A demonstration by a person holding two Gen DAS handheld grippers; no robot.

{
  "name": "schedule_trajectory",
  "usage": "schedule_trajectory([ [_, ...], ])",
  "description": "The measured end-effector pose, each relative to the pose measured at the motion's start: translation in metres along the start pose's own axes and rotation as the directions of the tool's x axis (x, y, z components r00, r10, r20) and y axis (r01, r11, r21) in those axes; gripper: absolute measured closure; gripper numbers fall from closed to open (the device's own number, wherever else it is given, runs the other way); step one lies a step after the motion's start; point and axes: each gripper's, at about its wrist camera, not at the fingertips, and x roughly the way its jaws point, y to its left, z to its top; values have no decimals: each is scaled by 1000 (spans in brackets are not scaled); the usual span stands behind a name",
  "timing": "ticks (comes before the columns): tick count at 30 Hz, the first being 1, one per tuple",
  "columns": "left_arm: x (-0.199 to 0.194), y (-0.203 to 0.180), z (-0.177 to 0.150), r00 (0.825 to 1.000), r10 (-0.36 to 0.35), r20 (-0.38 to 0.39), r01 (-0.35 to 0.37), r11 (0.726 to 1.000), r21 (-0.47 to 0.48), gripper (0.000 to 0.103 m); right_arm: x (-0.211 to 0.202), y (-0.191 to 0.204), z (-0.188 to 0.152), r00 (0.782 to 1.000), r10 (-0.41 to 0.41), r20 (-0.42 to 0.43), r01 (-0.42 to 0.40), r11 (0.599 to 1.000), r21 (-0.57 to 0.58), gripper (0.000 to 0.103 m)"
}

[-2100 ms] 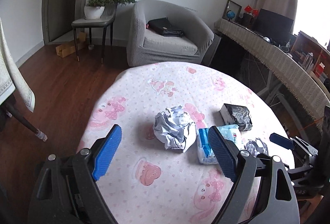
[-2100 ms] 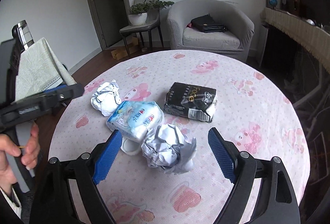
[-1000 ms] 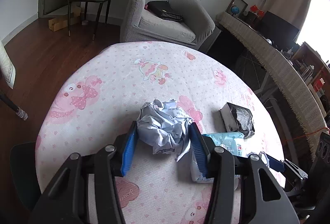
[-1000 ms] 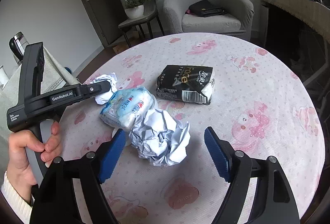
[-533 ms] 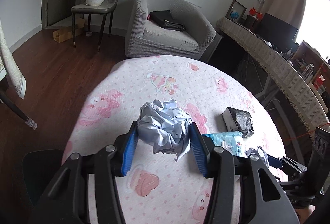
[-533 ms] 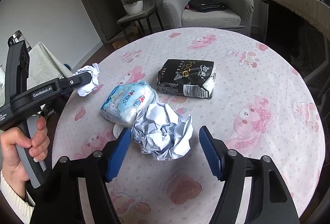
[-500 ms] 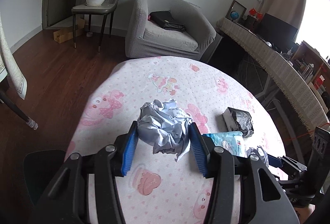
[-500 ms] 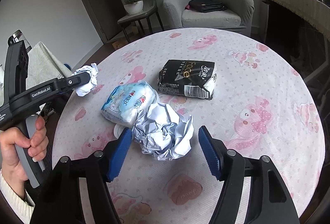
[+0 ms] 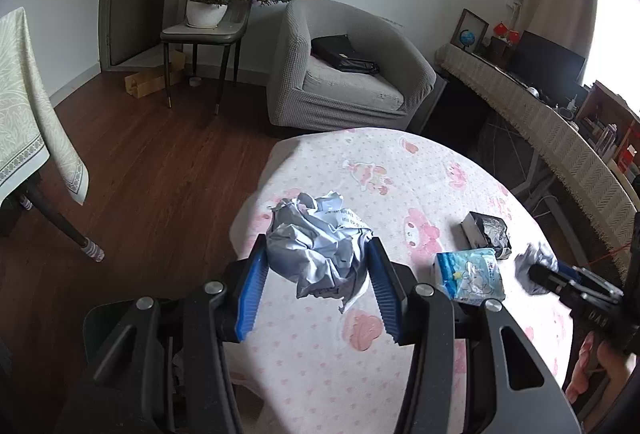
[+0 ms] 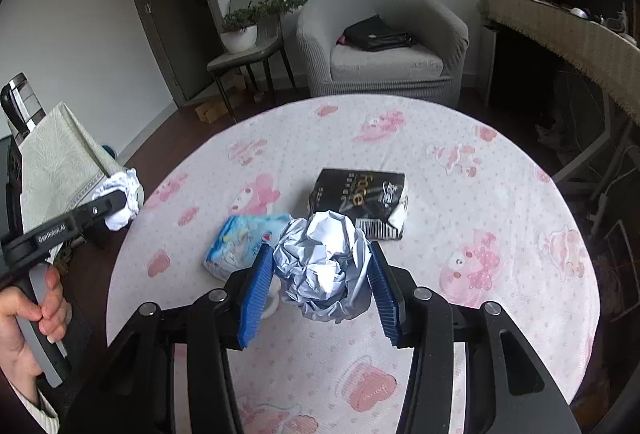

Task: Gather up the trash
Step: 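Grasp the crumpled white paper with the left gripper while the right gripper grasps the foil ball, then carry both items over the green bin and open both grippers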

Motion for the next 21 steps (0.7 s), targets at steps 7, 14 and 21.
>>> schedule_trajectory([
  [7,-15,20,-5,999,40,2,-40,999,15,51,8,38,11,997,72,-4,-73,996,-42,55],
  [14,-22,50,-17,996,86,-17,-86,996,3,51,19,76,15,991,131,-23,-132,987,-86,55],
  [21,-20,83,-32,988,149,-49,-149,989,0,51,27,113,17,983,182,-35,-185,976,-112,55],
])
